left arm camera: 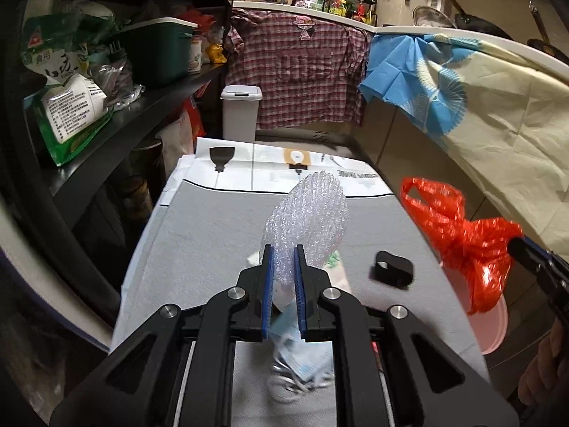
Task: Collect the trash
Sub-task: 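Carry the bubble wrap and red bag over the pink bucket with both tools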
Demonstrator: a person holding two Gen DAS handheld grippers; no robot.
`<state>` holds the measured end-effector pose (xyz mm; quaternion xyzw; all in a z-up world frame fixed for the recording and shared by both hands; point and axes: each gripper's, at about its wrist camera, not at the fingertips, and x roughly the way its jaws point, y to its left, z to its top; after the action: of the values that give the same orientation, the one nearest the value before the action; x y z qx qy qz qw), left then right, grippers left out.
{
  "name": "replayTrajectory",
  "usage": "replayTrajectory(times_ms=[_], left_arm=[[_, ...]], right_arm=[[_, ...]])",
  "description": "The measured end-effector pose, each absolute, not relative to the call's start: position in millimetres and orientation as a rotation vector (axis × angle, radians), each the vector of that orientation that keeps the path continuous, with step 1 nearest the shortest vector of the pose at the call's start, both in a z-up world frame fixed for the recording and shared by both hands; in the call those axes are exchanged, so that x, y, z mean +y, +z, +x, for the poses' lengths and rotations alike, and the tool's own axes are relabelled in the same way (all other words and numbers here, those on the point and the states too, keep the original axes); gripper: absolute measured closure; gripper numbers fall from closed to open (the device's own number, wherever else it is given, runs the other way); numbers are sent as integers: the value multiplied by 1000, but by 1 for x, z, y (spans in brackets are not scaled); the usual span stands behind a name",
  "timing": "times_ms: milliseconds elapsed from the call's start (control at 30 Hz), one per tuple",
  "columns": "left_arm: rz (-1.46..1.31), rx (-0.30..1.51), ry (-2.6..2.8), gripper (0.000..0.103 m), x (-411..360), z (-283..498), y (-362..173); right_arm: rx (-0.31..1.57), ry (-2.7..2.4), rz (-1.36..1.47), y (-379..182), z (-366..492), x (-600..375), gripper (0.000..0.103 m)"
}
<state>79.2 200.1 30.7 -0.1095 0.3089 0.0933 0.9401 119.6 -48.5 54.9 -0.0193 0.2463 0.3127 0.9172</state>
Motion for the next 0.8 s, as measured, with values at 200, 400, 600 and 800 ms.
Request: replayTrajectory(times_ms=[200, 400, 600, 800], left_arm=[[-182, 602, 168, 92, 170, 67, 38], [-185, 595, 134, 92, 149, 56, 40], [-147, 583, 108, 92, 130, 52, 44], [-143, 585, 83, 92, 122, 52, 44]], right_arm=[[497, 609, -19, 66, 110, -69, 95], [495, 578, -8, 73, 101, -87, 95], [495, 533, -3, 80, 99, -111, 95], [491, 490, -16, 82, 104, -135, 95]])
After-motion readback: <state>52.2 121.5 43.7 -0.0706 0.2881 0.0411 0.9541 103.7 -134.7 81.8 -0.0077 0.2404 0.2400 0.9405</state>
